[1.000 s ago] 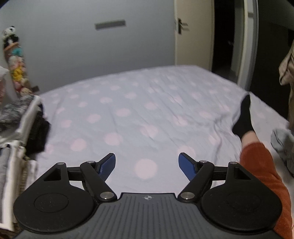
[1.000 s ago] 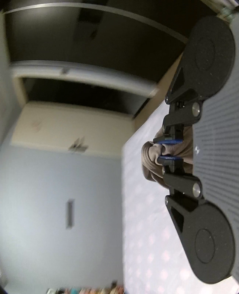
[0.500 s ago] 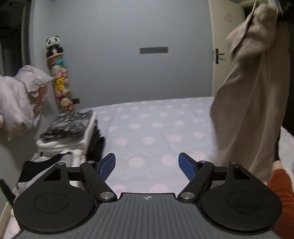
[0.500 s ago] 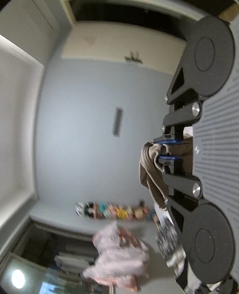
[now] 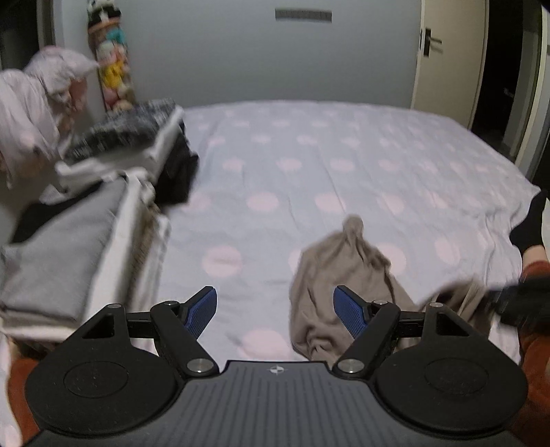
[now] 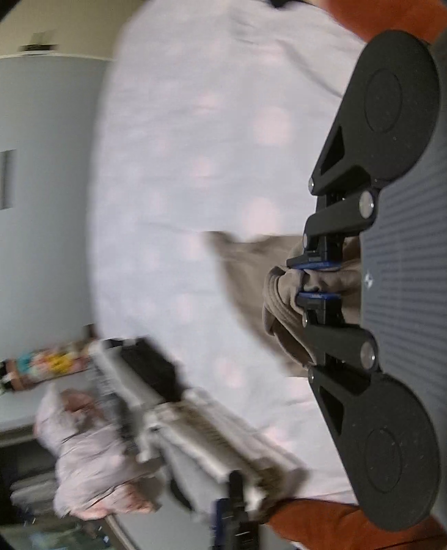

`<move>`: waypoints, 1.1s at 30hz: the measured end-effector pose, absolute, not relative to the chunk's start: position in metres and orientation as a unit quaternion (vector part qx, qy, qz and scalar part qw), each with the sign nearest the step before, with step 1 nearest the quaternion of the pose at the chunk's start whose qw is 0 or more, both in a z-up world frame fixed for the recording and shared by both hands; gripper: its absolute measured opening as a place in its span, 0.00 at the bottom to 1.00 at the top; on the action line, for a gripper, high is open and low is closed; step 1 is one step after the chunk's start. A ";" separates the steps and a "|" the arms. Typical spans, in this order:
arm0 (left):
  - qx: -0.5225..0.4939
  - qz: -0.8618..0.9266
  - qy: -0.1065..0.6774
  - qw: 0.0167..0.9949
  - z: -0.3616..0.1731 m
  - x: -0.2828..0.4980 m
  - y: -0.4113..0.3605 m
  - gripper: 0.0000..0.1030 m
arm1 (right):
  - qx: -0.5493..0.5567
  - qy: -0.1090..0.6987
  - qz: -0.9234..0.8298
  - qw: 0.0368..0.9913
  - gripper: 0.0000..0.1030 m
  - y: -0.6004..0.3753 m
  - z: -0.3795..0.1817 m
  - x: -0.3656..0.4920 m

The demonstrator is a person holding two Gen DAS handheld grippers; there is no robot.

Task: Fold clothes
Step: 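Carry the beige shirt with the right gripper and drop it on the open bed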

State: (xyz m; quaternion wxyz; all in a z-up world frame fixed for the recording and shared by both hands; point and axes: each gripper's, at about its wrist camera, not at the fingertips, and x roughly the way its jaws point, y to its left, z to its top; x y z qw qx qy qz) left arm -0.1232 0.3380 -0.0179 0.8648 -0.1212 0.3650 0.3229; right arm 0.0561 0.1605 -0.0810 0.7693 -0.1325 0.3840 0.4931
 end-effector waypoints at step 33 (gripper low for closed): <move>-0.180 0.150 0.467 0.852 -0.095 -0.077 0.269 0.86 | -0.227 0.373 0.531 0.726 0.39 0.136 -0.080 0.046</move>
